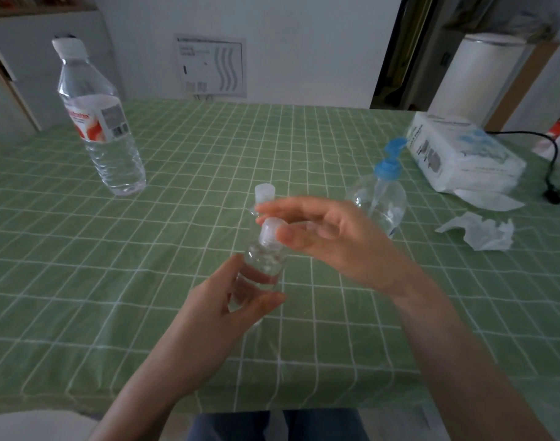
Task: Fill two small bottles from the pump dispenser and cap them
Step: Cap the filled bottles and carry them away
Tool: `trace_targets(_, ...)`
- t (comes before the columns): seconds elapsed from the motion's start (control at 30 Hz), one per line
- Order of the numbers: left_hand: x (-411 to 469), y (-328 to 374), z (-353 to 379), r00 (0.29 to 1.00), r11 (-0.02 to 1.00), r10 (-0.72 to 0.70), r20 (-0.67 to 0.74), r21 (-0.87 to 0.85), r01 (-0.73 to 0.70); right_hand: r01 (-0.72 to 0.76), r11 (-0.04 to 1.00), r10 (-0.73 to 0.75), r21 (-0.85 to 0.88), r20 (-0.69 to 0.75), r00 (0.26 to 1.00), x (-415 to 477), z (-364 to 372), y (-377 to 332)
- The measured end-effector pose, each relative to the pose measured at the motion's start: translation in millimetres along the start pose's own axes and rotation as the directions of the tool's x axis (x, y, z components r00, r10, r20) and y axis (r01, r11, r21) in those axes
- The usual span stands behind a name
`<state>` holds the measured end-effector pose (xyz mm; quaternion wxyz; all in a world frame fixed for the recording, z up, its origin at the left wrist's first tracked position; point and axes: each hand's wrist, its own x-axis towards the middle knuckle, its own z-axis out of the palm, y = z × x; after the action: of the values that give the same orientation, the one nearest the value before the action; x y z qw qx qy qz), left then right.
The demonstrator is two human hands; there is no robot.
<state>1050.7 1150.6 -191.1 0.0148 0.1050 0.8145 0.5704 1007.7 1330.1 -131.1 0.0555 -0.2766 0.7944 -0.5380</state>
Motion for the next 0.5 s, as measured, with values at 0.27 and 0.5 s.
trace_targets(0.27,4.0,-0.5,1.7,1.000,1.000,0.002,0.019,-0.002,-0.002,-0.009,0.989,-0.004,-0.149,-0.082,0.997,1.1,3.0,-1.0)
trace_targets(0.5,4.4,-4.0,2.6,1.000,0.999,0.005,0.029,-0.032,-0.004,-0.006,0.990,-0.010,-0.141,-0.111,0.994,-2.6,2.4,-0.6)
